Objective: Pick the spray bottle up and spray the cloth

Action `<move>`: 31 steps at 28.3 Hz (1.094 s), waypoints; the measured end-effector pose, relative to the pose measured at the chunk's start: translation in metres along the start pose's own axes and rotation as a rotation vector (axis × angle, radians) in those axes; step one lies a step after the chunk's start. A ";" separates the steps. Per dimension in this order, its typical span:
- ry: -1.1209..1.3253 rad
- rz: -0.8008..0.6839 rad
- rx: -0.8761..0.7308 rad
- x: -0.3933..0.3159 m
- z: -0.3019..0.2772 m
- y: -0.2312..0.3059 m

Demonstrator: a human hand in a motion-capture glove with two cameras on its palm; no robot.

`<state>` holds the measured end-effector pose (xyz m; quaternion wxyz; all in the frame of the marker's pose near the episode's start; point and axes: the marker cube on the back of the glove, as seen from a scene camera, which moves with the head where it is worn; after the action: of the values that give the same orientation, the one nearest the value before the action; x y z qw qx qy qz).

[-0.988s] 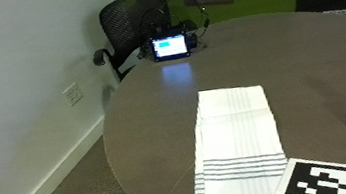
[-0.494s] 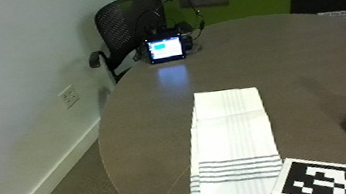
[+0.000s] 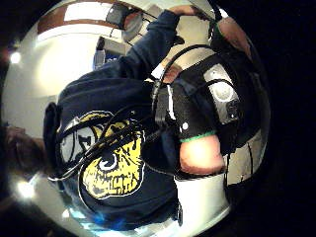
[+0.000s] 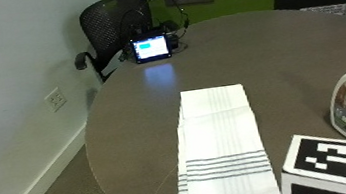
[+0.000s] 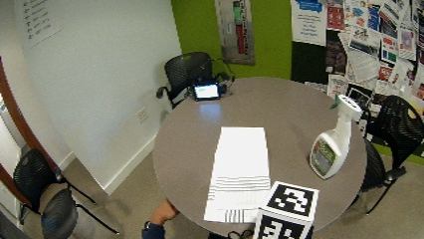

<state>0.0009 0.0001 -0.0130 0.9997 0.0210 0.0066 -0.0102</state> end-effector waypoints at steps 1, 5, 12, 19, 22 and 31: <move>-0.001 0.004 0.000 0.000 -0.001 0.001; 0.006 0.012 0.056 0.004 -0.020 0.009; 0.040 0.064 0.203 0.019 -0.050 0.030; 0.090 0.135 0.328 0.033 -0.078 0.058; 0.120 0.184 0.397 0.040 -0.090 0.071; 0.063 0.457 0.854 0.087 -0.116 0.103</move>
<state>0.0889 0.1064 -0.1258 0.8777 0.4305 0.0274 0.2086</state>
